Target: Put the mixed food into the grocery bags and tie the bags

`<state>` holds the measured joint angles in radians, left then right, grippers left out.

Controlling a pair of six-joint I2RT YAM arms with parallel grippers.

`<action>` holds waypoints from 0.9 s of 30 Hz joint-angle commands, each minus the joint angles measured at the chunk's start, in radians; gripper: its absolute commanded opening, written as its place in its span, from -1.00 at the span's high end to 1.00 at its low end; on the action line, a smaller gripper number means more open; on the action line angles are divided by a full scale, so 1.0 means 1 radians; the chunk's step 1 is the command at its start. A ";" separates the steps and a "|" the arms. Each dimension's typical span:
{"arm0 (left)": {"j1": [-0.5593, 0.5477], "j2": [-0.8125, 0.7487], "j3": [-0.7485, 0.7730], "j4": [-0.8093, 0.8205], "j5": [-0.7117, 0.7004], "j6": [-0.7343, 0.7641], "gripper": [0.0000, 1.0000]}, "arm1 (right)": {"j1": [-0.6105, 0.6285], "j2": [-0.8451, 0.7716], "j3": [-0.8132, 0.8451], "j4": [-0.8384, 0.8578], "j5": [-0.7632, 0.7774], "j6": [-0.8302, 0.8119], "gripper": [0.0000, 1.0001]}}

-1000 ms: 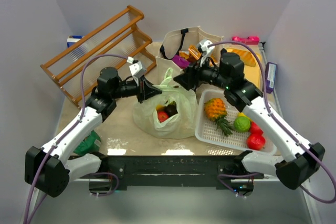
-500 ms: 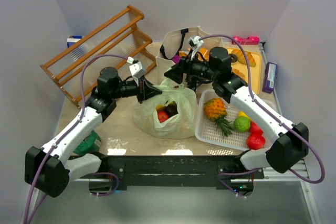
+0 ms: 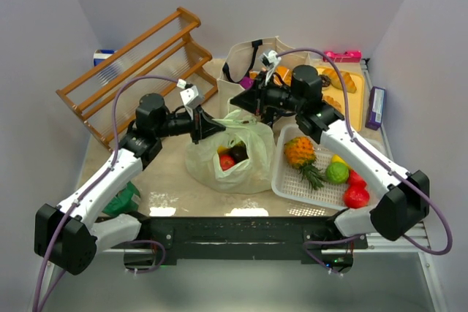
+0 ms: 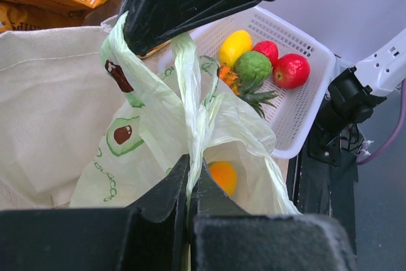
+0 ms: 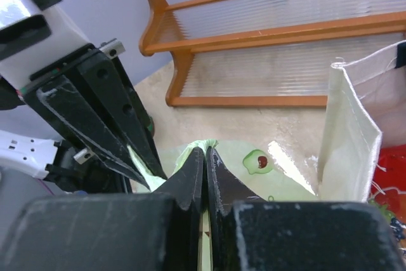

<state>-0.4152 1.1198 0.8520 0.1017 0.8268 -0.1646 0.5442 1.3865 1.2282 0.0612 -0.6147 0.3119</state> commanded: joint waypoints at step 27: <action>0.001 0.009 -0.034 0.026 -0.086 -0.124 1.00 | 0.306 -0.164 -0.438 0.019 0.426 -0.026 1.00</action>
<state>-0.4358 1.1492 0.8188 0.0200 0.7353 -0.2474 0.8398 1.2144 0.8257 0.1097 -0.2760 0.3122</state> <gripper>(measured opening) 0.029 0.014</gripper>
